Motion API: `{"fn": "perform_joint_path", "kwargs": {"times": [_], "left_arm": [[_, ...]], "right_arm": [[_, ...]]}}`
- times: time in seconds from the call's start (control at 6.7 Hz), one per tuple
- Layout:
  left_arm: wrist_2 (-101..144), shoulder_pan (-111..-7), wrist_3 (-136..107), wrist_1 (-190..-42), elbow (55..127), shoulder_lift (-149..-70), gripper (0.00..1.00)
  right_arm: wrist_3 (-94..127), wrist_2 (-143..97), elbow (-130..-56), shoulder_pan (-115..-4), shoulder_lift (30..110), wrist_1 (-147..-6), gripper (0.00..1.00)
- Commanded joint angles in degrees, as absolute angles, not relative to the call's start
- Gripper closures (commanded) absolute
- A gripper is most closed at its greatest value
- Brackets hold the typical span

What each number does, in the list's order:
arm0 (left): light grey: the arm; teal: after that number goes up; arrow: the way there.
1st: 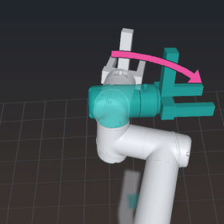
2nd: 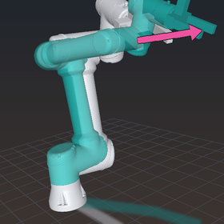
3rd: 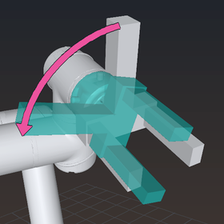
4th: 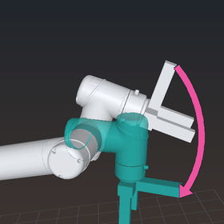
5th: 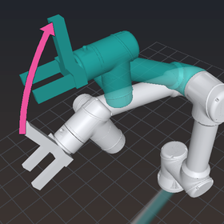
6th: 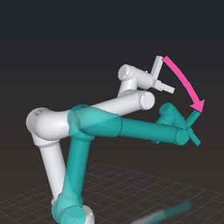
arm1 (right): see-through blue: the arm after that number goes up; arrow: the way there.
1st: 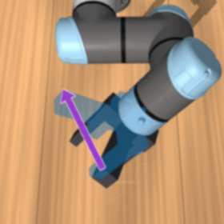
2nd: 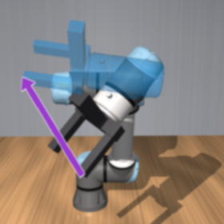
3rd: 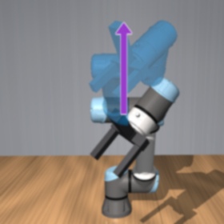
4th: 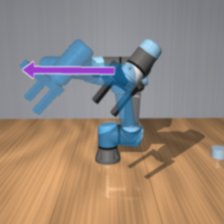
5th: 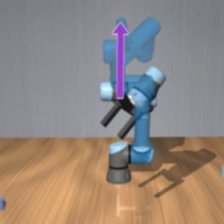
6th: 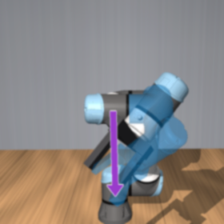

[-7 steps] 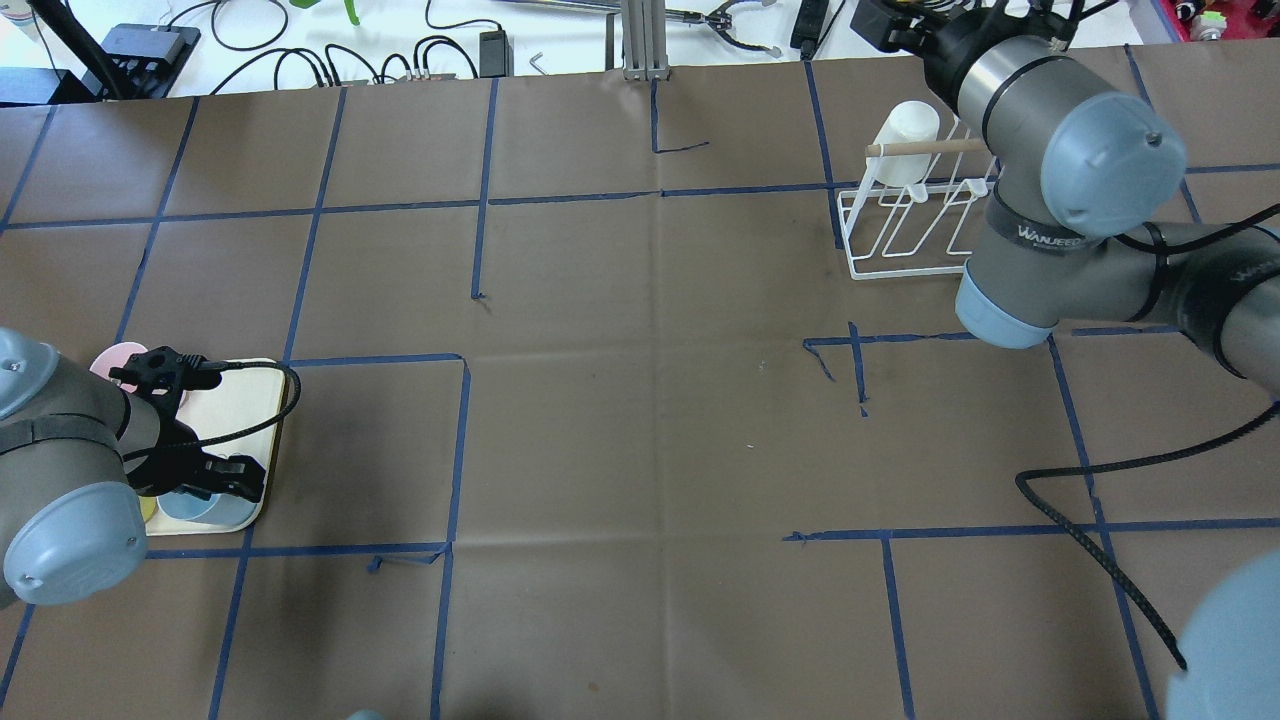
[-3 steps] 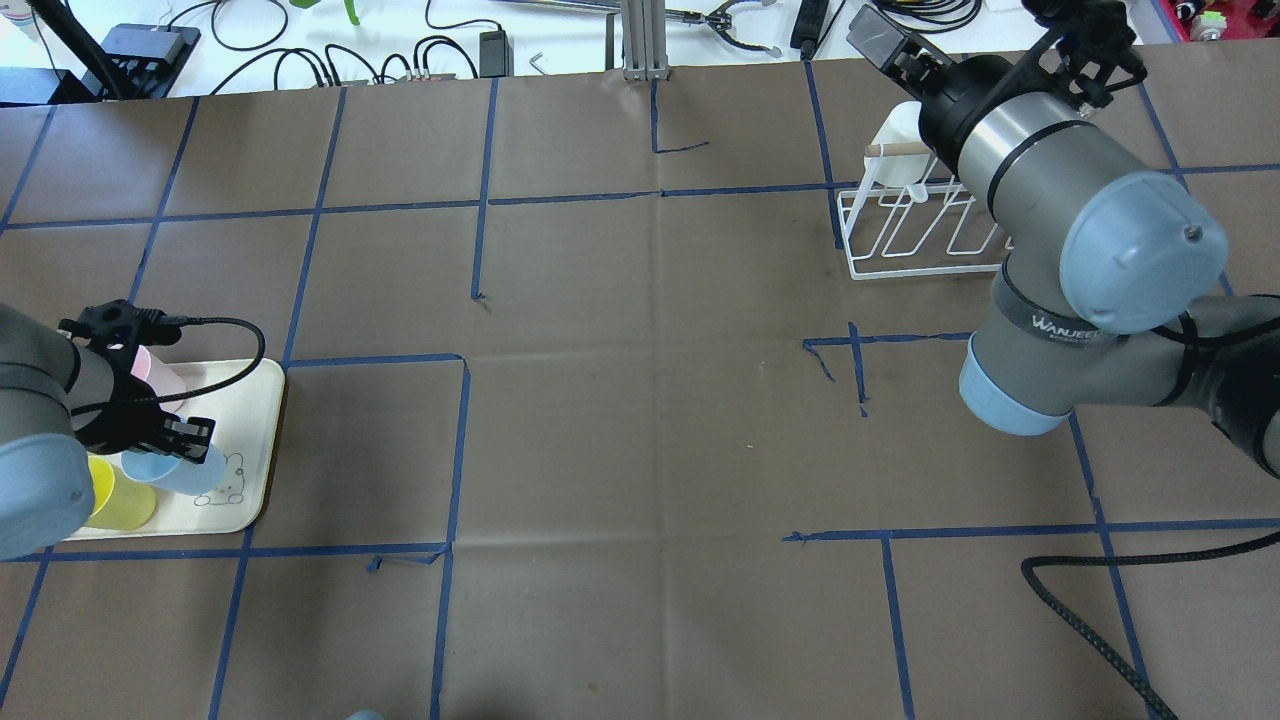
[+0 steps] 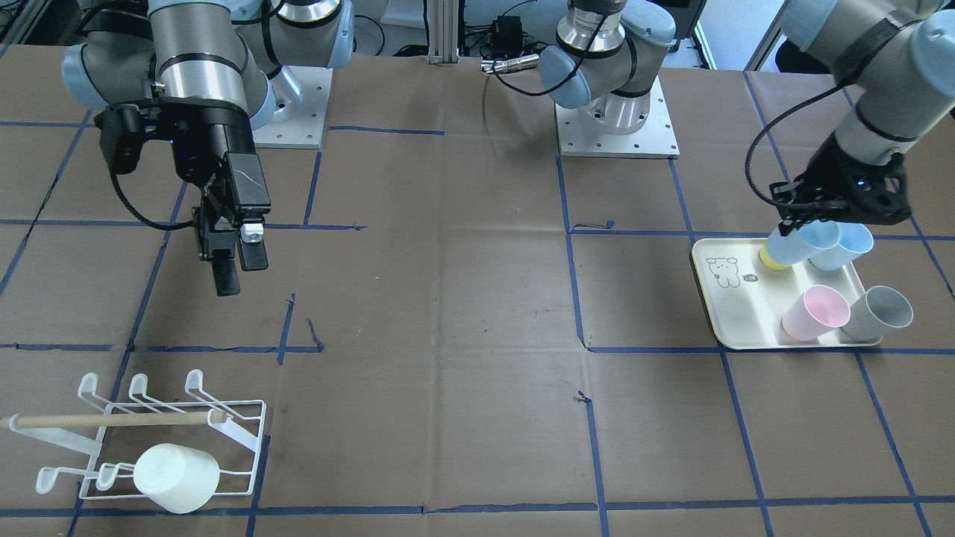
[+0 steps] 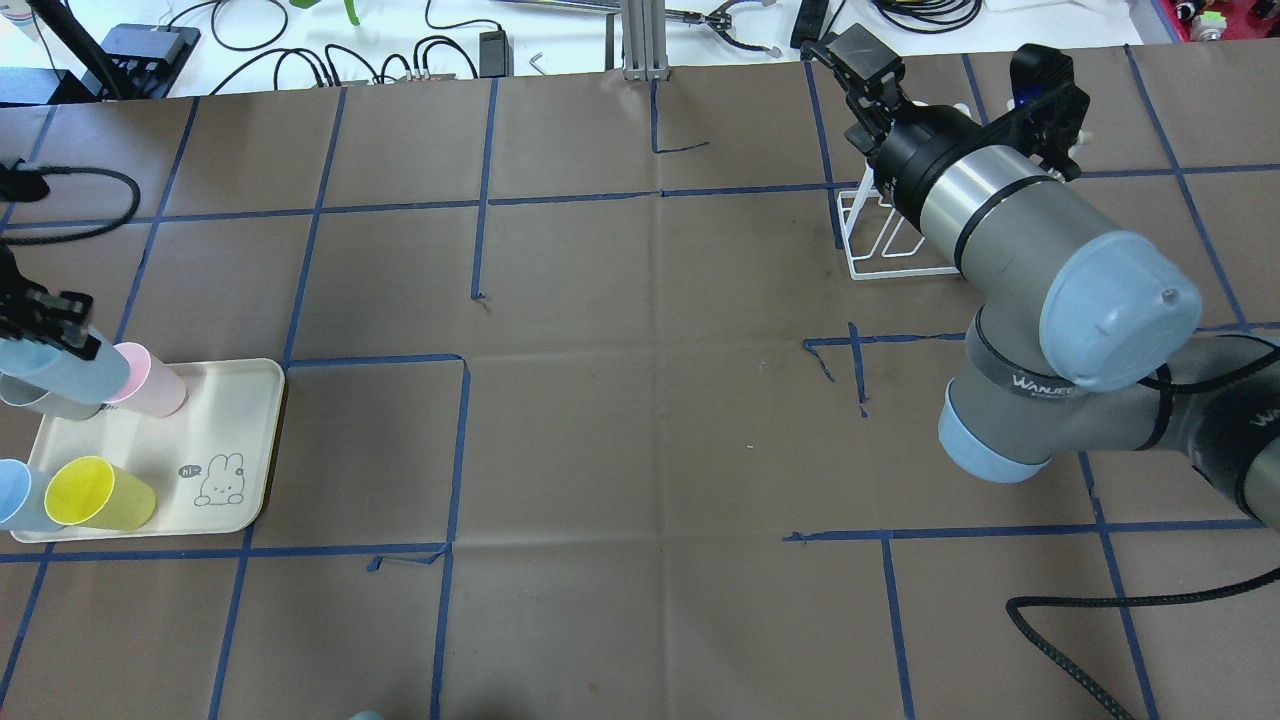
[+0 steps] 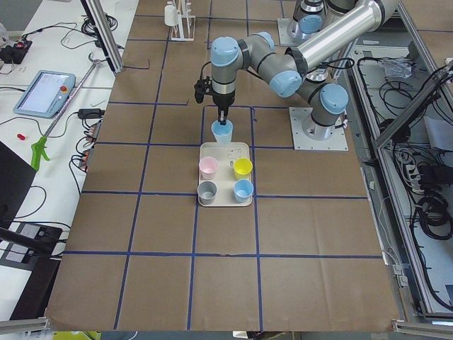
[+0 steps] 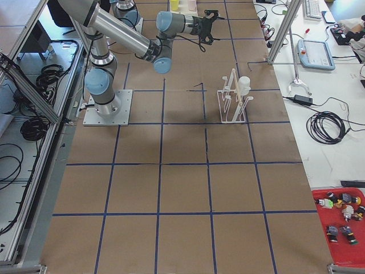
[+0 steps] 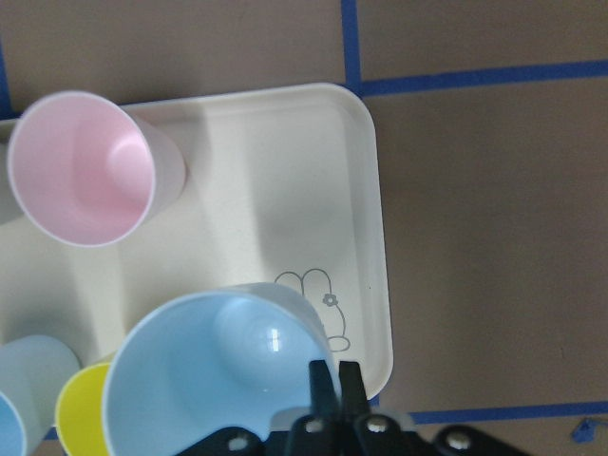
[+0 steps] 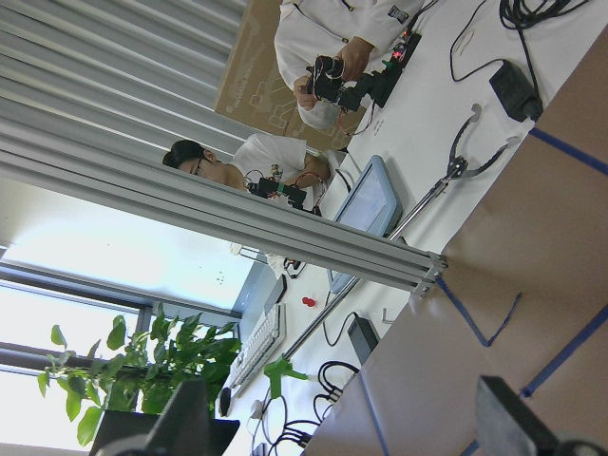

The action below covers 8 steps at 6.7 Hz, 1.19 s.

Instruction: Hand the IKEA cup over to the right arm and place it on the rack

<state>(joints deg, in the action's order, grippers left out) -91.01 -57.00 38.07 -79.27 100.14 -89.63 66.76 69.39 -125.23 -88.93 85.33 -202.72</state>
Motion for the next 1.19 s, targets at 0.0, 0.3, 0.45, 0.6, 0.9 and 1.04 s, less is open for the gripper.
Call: {"fn": "perform_joint_path", "kwargs": {"times": [0.0,0.3,0.45,0.6,0.9,1.04], "left_arm": [[-86.09,-60.01,39.89,-82.97,85.92,-96.74,1.0],[-70.51,-65.02,40.25,-79.74,83.15,-96.95,1.0],[-59.87,-66.17,40.17,-75.98,84.71,-96.77,1.0],[-50.11,-68.1,40.69,-72.46,86.29,-96.51,1.0],[-38.11,-72.4,40.96,-57.23,94.52,-96.06,1.0],[-33.1,-74.34,40.78,-45.04,101.27,-96.41,1.0]], "right_arm": [[81.76,66.71,-127.26,-89.03,85.43,-209.61,0.0],[92.33,62.96,-127.35,-89.38,85.61,-210.58,0.0],[92.55,62.93,-128.05,-89.38,85.52,-212.15,0.0],[92.37,63.1,-128.49,-89.47,85.08,-212.08,0.0],[91.76,63.37,-128.5,-89.47,84.99,-211.38,0.0],[91.76,63.8,-128.5,-89.47,84.82,-211.12,0.0]]}}
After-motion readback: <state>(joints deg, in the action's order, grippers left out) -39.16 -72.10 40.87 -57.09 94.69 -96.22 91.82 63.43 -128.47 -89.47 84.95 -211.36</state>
